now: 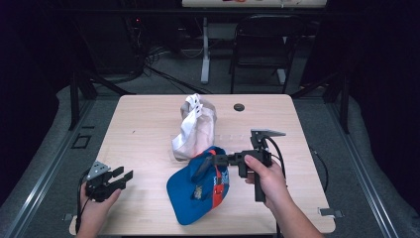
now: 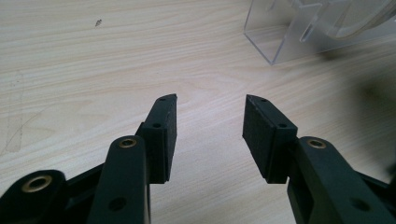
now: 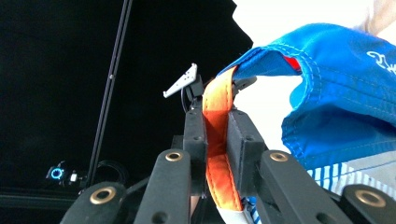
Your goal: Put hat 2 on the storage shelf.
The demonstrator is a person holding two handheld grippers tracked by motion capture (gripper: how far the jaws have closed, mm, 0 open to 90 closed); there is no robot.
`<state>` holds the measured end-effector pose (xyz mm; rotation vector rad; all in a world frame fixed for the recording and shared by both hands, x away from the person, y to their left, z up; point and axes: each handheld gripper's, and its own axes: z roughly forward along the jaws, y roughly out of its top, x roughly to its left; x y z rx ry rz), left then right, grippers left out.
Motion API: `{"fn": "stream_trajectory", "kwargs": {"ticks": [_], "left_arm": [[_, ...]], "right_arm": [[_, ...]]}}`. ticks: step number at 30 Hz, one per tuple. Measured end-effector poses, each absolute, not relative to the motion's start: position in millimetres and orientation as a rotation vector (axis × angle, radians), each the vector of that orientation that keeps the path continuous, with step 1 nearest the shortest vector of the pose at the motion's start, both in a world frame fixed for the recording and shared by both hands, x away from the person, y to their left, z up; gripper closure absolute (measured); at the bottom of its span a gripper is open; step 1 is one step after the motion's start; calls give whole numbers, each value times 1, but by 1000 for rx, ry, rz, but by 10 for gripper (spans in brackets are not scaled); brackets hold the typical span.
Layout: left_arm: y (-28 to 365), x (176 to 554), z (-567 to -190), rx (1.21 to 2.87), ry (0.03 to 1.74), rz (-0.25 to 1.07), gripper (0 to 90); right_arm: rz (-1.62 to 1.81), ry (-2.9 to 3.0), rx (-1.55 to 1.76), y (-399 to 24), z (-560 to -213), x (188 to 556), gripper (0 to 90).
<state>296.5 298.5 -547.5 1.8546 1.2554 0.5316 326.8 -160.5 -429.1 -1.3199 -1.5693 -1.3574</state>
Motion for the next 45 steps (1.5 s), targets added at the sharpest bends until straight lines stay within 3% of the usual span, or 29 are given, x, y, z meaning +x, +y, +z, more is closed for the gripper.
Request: {"fn": "stream_trajectory", "kwargs": {"ticks": [24,45], "left_arm": [[297,298,-548,1864,1255,523,524],[296,299,-548,1885,1249,527,524]], "right_arm": [[-1460,-1501,-1535,-234,-374,332,791],[-1607,-1373,-1727,-252,-330,373,790]]}}
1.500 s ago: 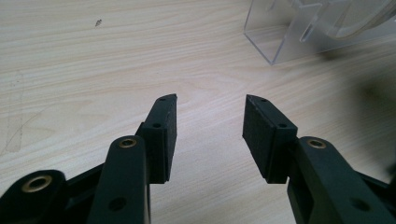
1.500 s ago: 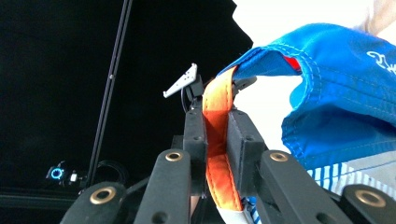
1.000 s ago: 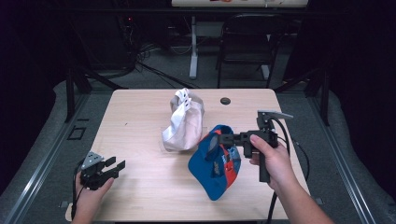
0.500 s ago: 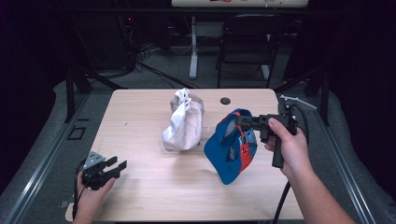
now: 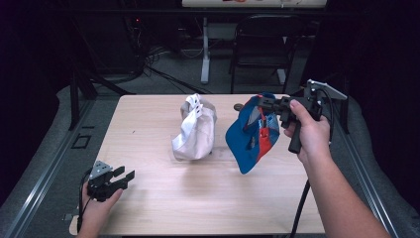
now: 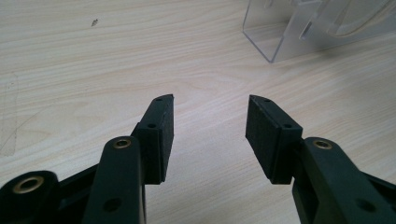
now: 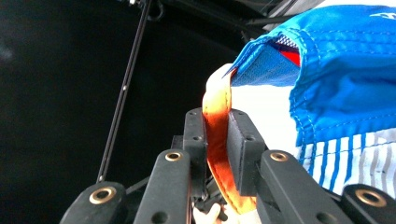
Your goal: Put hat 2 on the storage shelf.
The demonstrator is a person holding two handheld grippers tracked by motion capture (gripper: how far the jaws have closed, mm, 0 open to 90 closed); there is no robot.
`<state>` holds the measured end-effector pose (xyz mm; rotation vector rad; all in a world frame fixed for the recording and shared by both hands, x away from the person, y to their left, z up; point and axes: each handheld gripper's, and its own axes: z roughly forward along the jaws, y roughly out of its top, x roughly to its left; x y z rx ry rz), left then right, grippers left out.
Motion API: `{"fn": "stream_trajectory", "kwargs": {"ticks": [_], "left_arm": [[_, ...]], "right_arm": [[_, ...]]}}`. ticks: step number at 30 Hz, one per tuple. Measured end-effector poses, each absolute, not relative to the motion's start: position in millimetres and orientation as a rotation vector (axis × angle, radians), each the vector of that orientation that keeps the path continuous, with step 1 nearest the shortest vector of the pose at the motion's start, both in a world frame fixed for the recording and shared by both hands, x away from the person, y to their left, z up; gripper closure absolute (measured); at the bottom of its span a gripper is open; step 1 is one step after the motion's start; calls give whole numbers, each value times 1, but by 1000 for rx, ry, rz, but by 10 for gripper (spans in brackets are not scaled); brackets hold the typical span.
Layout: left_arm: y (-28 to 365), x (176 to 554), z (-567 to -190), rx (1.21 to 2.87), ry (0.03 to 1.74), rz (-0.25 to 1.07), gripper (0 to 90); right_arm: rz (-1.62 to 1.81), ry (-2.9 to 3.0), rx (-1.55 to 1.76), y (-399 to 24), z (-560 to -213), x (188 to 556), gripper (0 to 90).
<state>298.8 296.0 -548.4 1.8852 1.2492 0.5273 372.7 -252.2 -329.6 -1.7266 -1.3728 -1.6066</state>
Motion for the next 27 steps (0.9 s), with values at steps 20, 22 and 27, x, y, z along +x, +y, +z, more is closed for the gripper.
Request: {"fn": "stream_trajectory", "kwargs": {"ticks": [20,22,27], "left_arm": [[296,299,-549,1872,1241,535,525],[296,299,-549,1871,1241,534,525],[296,299,-548,1884,1245,531,525]], "right_arm": [[-1685,-1281,-1869,-245,-325,402,790],[-1686,-1276,-1882,-249,-328,402,790],[-1683,-1266,-1914,-261,-331,399,790]]}}
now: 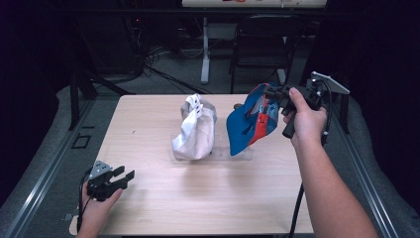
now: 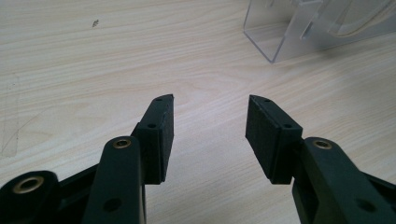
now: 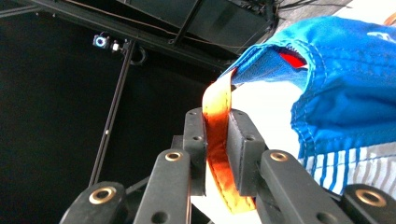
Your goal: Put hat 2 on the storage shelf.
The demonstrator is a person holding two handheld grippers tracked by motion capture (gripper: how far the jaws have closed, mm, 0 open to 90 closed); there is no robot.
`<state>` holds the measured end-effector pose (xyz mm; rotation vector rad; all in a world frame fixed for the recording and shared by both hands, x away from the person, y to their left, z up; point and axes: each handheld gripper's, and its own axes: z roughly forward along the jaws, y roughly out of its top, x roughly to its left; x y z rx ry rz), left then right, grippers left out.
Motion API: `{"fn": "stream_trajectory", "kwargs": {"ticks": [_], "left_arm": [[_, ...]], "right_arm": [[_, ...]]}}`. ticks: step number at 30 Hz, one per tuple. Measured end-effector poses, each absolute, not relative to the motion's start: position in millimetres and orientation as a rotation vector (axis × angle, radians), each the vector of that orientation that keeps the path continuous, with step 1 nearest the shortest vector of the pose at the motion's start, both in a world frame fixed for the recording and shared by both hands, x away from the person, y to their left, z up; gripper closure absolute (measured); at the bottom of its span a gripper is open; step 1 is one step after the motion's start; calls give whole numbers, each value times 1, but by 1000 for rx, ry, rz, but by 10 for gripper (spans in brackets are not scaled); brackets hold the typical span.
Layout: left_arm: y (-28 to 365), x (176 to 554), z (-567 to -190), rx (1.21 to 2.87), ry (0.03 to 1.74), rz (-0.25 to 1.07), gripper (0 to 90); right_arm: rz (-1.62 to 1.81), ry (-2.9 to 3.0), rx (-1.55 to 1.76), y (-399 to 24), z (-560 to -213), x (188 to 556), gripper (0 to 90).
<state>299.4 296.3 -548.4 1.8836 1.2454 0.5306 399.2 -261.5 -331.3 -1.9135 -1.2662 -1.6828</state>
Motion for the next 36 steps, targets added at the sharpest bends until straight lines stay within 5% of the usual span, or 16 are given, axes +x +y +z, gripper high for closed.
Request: {"fn": "stream_trajectory", "kwargs": {"ticks": [36], "left_arm": [[296,299,-548,1880,1246,532,526]], "right_arm": [[-1677,-1253,-2016,-274,-341,391,787]]}}
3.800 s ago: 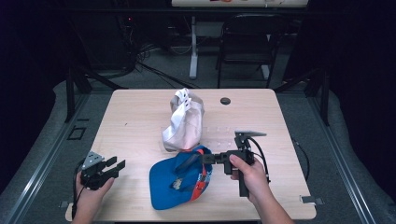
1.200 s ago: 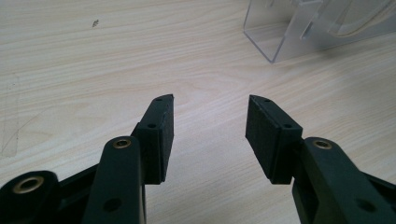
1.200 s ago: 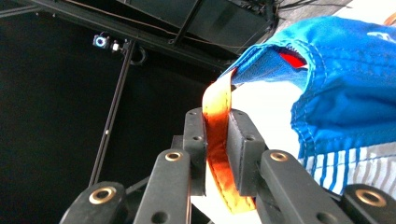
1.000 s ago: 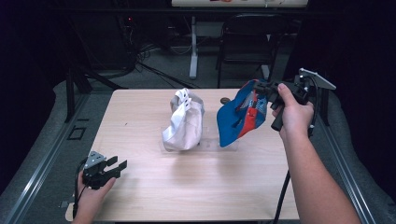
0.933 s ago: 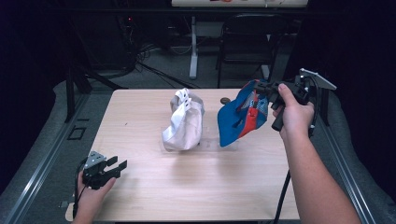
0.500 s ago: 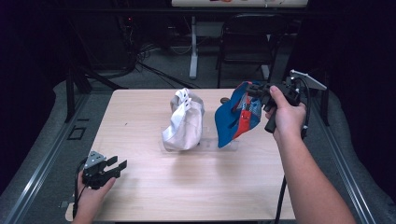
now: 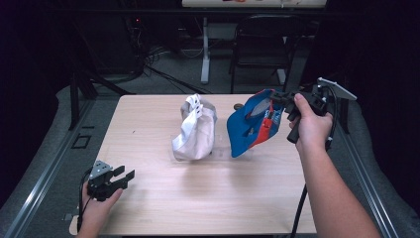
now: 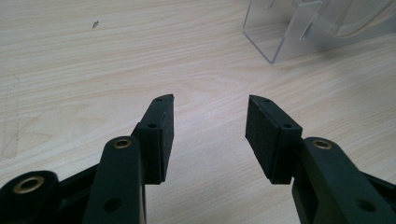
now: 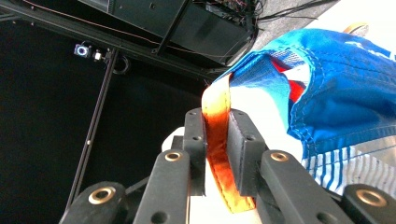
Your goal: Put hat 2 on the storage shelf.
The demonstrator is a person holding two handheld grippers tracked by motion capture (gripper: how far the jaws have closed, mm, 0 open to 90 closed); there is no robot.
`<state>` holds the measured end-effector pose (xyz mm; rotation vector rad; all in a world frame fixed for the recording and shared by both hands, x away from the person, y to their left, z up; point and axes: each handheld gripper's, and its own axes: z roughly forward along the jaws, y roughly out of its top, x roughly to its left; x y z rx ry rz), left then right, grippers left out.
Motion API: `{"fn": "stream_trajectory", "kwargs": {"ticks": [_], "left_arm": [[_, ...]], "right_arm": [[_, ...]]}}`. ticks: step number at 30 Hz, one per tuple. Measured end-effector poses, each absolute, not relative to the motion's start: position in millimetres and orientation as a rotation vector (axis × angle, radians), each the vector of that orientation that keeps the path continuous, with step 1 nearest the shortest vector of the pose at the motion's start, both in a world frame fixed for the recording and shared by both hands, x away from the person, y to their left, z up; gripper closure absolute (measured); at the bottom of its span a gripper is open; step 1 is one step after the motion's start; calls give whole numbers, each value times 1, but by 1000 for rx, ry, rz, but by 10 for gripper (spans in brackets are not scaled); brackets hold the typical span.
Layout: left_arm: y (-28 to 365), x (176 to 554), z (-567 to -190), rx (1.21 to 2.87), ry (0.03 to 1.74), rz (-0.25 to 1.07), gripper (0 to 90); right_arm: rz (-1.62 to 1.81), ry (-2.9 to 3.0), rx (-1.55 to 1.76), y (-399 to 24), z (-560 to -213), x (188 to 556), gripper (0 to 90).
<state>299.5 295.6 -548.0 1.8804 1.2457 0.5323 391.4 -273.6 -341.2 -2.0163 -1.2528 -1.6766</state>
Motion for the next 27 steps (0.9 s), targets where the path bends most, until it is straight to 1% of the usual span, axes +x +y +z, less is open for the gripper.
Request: {"fn": "stream_trajectory", "kwargs": {"ticks": [8,12,15,16,17,18,19,20,21,23,26,27], "left_arm": [[297,299,-547,1880,1243,538,526],[285,295,-540,1880,1176,565,527],[263,289,-531,1891,1076,571,530],[244,285,-523,1912,999,578,535],[244,285,-523,1912,999,578,539],[226,283,-517,1933,931,561,540],[226,283,-517,1933,931,561,545],[206,283,-512,1948,866,547,550],[206,283,-512,1948,866,547,553],[188,282,-507,1982,805,534,557],[154,285,-498,1987,726,496,563],[154,285,-498,1987,726,496,563]], "right_arm": [[-1681,-1229,-2033,-283,-347,387,788],[-1673,-1244,-1988,-282,-350,385,788],[-1664,-1273,-1959,-276,-350,385,788],[-1666,-1273,-1948,-272,-349,385,788],[-1669,-1281,-1937,-270,-350,385,787],[-1664,-1284,-1938,-268,-350,385,788],[-1664,-1284,-1938,-268,-350,385,788],[-1666,-1281,-1920,-266,-351,385,787],[-1666,-1281,-1920,-266,-351,385,787],[-1663,-1289,-1908,-265,-352,385,787],[-1651,-1286,-1900,-261,-353,386,786],[-1651,-1286,-1900,-261,-353,386,786]]}}
